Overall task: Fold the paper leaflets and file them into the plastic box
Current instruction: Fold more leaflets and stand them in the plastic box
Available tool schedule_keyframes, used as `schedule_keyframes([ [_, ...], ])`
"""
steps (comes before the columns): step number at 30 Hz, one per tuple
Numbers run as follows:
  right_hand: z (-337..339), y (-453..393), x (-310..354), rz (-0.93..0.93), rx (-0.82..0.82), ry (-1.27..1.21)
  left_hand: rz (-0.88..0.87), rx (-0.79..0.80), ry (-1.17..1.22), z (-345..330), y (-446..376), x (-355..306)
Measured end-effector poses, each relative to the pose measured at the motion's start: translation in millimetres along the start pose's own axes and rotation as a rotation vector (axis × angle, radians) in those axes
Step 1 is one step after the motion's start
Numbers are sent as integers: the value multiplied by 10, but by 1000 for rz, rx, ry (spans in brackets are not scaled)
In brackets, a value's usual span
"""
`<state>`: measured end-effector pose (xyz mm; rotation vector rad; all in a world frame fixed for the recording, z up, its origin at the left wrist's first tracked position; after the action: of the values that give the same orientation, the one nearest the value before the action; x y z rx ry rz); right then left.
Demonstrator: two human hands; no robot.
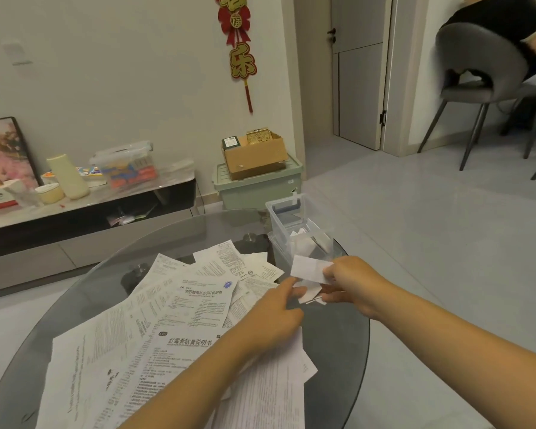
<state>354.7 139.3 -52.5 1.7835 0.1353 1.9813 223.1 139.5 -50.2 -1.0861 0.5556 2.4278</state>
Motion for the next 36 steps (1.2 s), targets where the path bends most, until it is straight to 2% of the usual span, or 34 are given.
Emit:
schedule_keyframes([
  [3, 64, -40, 110, 116, -58, 234, 43, -80, 87, 107, -130, 76],
  [7, 98, -100, 172, 182, -108, 492, 123, -230, 176, 276, -217, 204],
  [14, -44, -154, 249, 261, -70, 877, -13, -239, -190, 211, -377, -40],
  [18, -22, -227, 231, 335, -94, 961, -27, -214, -289, 108, -483, -62],
  [23, -65, -207, 211, 357, 61, 1111, 15, -173, -298, 81, -539, -40],
  [27, -69, -173, 201, 377, 106, 1098, -23, -190, -328, 53, -525, -99],
  [36, 28, -153, 194, 397, 100, 997, -142, -198, -375, -48, -465, -280],
])
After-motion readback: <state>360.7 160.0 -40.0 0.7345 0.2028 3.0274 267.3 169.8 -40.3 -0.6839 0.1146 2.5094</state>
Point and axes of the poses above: each hand's wrist, its own y-axis away from the middle knuckle, its own z-axis out of the back of the hand, x = y × z, the point moved 10 cm from there along -y, towards the middle knuckle, and after that the axes turned 1 degree about -z, right-handed, at the moved point
